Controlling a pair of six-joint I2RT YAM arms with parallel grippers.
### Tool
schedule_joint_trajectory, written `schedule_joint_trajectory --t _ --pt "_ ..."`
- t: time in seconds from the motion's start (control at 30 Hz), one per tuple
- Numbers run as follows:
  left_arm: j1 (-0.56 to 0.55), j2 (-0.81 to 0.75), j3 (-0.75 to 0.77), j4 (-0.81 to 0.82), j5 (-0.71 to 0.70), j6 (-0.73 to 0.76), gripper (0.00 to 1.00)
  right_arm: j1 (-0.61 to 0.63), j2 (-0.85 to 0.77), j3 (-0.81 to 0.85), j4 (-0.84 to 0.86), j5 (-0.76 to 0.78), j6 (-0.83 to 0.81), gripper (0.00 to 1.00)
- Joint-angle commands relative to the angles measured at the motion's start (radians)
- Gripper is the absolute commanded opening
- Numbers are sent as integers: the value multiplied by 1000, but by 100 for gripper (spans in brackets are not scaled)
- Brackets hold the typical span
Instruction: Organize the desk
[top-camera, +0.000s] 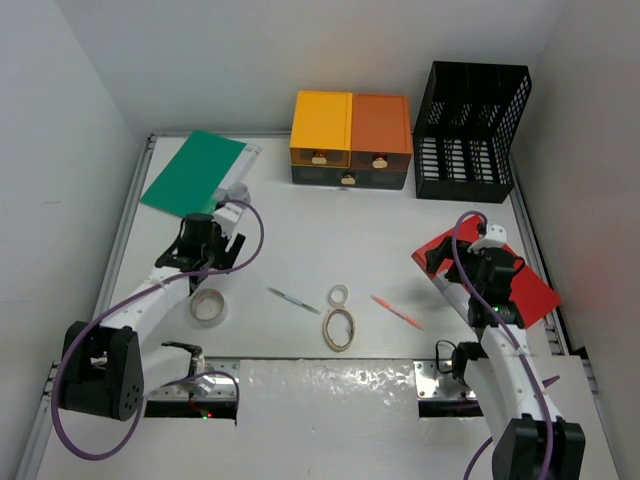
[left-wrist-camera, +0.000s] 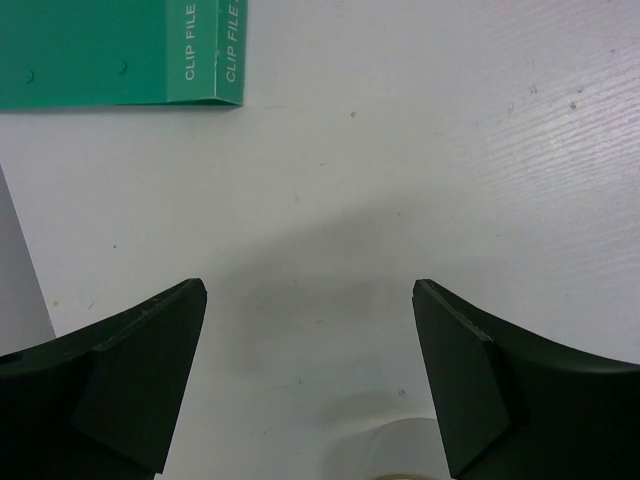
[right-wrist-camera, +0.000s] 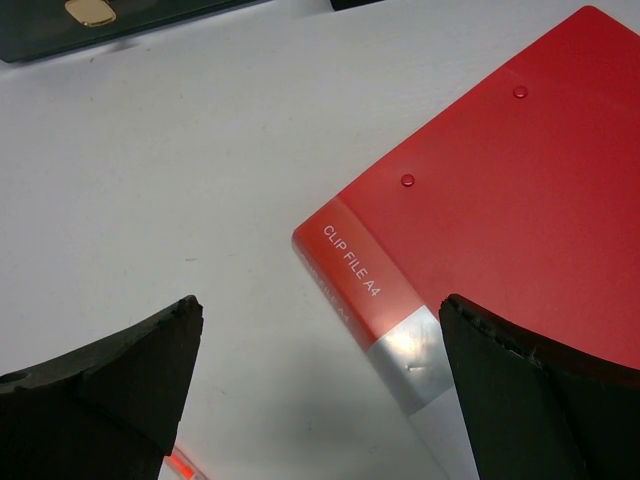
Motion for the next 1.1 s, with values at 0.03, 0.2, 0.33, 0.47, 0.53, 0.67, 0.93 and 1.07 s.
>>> schedule_joint_trajectory --t 0.03,0.2,0.33,0.47,0.53,0.67,0.93,1.07 --pt "-3 -26 34 60 24 -19 83 -2 -12 17 54 -9 29 99" --pt "-3 -49 28 176 50 -37 83 -4 8 22 108 -65 80 99" --pt "-3 -49 21 250 113 -62 83 -2 20 2 198 -90 121 99" --pt "-3 -37 9 380 121 -75 83 -2 25 -1 246 -62 143 99" --pt "-3 -17 9 421 124 -80 83 -2 28 23 228 -15 137 99" --pt "-2 67 23 518 107 -85 83 7 67 109 196 51 121 89" --pt "21 112 -57 664 64 -121 83 304 406 451 137 312 -44 77" --pt "26 112 -58 644 90 -123 83 375 614 611 139 330 -67 73"
